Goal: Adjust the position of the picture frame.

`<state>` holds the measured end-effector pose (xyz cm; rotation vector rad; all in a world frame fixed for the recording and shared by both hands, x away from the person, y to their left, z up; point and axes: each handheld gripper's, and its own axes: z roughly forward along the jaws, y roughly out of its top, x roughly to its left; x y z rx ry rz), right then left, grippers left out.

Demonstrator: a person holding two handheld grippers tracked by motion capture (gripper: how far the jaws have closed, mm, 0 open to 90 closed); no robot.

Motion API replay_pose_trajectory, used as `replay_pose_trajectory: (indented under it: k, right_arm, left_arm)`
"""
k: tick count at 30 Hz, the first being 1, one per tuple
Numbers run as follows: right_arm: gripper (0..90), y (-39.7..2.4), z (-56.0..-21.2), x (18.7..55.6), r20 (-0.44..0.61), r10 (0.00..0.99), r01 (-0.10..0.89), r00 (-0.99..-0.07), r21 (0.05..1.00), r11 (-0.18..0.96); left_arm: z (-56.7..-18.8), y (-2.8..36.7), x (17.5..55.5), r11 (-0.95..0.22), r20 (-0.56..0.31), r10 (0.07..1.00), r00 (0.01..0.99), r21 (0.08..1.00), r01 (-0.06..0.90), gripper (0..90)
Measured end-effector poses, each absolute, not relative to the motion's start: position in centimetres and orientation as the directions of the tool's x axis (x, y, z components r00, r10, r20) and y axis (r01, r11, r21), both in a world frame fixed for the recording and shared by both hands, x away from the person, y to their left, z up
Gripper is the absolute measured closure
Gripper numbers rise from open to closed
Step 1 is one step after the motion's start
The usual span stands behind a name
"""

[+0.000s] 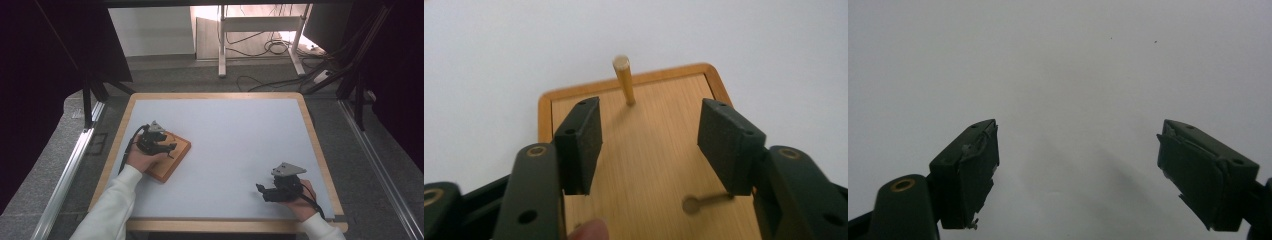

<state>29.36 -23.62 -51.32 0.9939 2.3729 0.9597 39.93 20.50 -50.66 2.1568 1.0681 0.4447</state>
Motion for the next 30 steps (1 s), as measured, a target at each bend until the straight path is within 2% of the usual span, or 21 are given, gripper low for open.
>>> replay_pose_trajectory:
  k: [4,8,12,17,22,30]
  right_arm:
    - [17.4,-23.5,-51.4,29.4,-0.095,0.732,0.466,-0.674,0.715,0.521]
    - [17.4,-23.4,-51.4,29.4,-0.099,0.726,0.459,-0.681,0.714,0.528]
    - [17.4,-23.3,-51.6,29.4,-0.101,0.721,0.458,-0.686,0.709,0.536]
    - [17.4,-23.3,-51.5,29.4,-0.107,0.712,0.443,-0.694,0.715,0.54]
    - [17.4,-23.1,-51.5,29.3,-0.113,0.697,0.431,-0.708,0.713,0.553]
    - [17.4,-23.1,-51.6,29.3,-0.119,0.693,0.431,-0.711,0.705,0.563]
  left_arm:
    - [-51.1,20.4,41.1,-0.416,-0.003,0.812,0.584,0.699,0.582,50.1]
    - [-51.5,20.3,41.9,-0.403,-0.026,0.814,0.581,0.695,0.596,58.7]
    - [-51.7,20.0,42.2,-0.404,-0.019,0.816,0.578,0.697,0.592,63.4]
    - [-51.8,19.7,42.2,-0.412,-0.003,0.817,0.576,0.696,0.588,75.1]
    - [-51.9,19.6,42.2,-0.407,0.006,0.826,0.564,0.7,0.587,82.8]
    - [-51.9,19.8,42.2,-0.376,-0.032,0.83,0.557,0.705,0.601,85.3]
